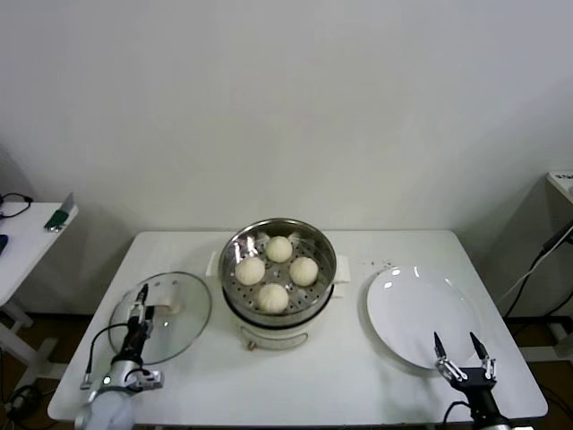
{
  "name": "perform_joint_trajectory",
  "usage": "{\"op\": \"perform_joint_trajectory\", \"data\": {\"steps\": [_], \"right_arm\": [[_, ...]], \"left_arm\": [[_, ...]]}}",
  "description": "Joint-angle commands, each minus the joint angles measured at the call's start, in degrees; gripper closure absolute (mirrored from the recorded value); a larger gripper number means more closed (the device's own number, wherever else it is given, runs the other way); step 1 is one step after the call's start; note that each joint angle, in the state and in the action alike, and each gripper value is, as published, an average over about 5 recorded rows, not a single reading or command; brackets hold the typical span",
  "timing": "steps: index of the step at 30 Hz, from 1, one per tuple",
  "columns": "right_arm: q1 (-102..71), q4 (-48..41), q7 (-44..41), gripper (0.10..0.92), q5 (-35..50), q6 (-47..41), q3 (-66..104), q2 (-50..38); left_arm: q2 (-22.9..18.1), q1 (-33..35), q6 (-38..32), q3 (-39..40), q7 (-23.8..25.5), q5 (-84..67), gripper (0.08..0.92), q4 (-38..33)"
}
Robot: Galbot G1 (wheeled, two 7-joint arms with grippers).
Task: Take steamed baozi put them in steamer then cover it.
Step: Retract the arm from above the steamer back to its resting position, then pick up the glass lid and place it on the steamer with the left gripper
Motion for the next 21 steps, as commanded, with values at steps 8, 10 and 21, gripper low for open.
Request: {"op": "perform_joint_trajectory", "data": {"steps": [8,10,21], "right_arm": [[-0.3,1.0,0.3,0.203,-1.3,0.1,0.1,1.1],[-0.2,1.0,0.3,0.203,-1.5,0.1,0.1,1.3],[-0.6,1.9,0.2,0.203,-1.7,0.5,0.1,1.6]], "left_arm": [[-0.5,-1.0,0.6,0.2,0.0,1.0,0.553,2.3],[-0.6,-0.9,0.6,0.1,-0.1,1.0,0.614,2.1],[-0.8,-0.7,0.7,-0.4,-0.5,-4.7,0.861,-4.3]]}}
